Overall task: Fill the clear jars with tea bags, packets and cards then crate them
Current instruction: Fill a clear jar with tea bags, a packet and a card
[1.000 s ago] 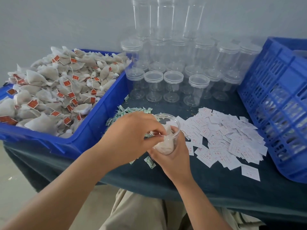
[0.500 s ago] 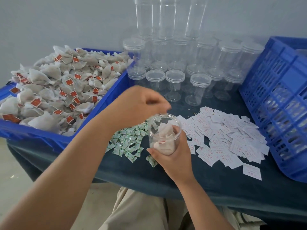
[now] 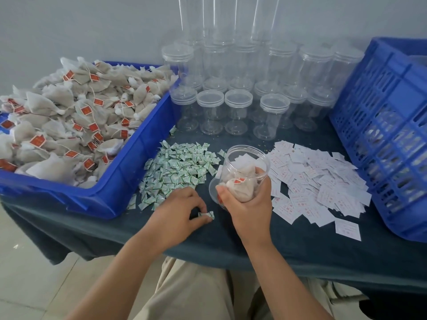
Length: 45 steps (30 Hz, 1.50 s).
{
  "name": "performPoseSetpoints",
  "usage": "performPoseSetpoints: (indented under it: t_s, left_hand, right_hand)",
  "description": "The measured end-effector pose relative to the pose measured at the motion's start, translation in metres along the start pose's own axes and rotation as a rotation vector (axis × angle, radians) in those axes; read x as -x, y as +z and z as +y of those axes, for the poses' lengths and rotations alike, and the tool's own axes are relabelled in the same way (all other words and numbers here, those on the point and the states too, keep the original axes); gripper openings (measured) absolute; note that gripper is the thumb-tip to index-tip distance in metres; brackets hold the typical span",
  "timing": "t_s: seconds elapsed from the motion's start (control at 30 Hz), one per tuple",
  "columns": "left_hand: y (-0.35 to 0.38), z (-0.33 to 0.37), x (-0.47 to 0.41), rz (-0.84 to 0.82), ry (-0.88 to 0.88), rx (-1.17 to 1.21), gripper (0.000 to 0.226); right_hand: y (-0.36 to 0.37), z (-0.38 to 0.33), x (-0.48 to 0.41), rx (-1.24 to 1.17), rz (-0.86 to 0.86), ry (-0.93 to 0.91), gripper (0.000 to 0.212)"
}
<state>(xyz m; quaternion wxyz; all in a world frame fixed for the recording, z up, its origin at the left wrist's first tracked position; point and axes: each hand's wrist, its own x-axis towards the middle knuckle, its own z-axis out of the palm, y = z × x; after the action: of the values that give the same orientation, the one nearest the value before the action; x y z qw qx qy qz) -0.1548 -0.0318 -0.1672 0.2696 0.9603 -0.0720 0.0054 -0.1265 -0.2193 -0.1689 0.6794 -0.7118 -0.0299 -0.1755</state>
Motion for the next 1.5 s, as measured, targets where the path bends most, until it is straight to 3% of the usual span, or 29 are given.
performPoseSetpoints:
  t_s: [0.17, 0.27, 0.4, 0.53, 0.6, 0.67, 0.77, 0.87, 0.93, 1.0, 1.07, 1.13, 1.2, 1.4, 1.5]
  left_hand:
    - [-0.023, 0.021, -0.001, 0.446, -0.267, 0.333, 0.014]
    - [-0.058, 0.041, -0.007, 0.593, -0.200, 0.469, 0.014]
    - [-0.087, 0.072, -0.022, 0.467, 0.061, 0.358, 0.010]
    - [-0.092, 0.082, -0.046, -0.004, -0.014, -0.012, 0.029]
    - [-0.088, 0.085, -0.050, -0.080, -0.043, -0.043, 0.032]
    - [-0.082, 0.088, -0.049, 0.001, -0.020, 0.090, 0.019]
    - [-0.071, 0.095, -0.044, 0.315, -0.015, 0.413, 0.007]
    - [-0.049, 0.099, -0.046, 0.508, -0.055, 0.646, 0.008]
    - [-0.024, 0.099, -0.052, 0.381, -0.073, 0.567, 0.006]
    - [0.005, 0.097, -0.058, 0.173, -0.006, 0.256, 0.006]
    - [0.034, 0.095, -0.065, 0.052, 0.125, -0.013, 0.017]
    - [0.056, 0.095, -0.073, 0.010, 0.198, -0.116, 0.036]
    - [0.069, 0.093, -0.080, 0.020, 0.202, -0.199, 0.048]
    - [0.079, 0.088, -0.078, 0.215, 0.263, -0.174, 0.018]
    - [0.080, 0.085, -0.072, 0.317, 0.286, -0.029, 0.020]
  right_hand:
    - [-0.001, 0.000, 0.001, 0.002, -0.065, 0.005, 0.064]
    - [0.000, -0.002, 0.002, 0.032, -0.104, -0.024, 0.066]
    - [-0.001, -0.003, 0.003, 0.048, -0.171, -0.072, 0.071]
    - [-0.001, -0.002, 0.003, 0.106, -0.208, -0.135, 0.078]
    - [-0.002, -0.003, 0.004, 0.114, -0.220, -0.154, 0.082]
    - [-0.003, -0.004, 0.004, 0.086, -0.203, -0.152, 0.083]
    - [-0.015, -0.005, 0.001, 0.053, -0.134, -0.109, 0.082]
    - [-0.051, 0.000, -0.009, 0.094, -0.026, -0.091, 0.081]
    - [-0.075, 0.005, -0.016, 0.104, 0.060, -0.042, 0.078]
    - [-0.087, 0.010, -0.022, 0.052, 0.171, 0.060, 0.067]
    - [-0.091, 0.015, -0.028, -0.010, 0.281, 0.142, 0.051]
    - [-0.090, 0.018, -0.032, -0.042, 0.344, 0.171, 0.047]
    - [-0.090, 0.023, -0.033, -0.053, 0.357, 0.180, 0.048]
    - [-0.091, 0.026, -0.032, 0.034, 0.289, 0.136, 0.053]
    - [-0.090, 0.025, -0.031, 0.035, 0.280, 0.123, 0.055]
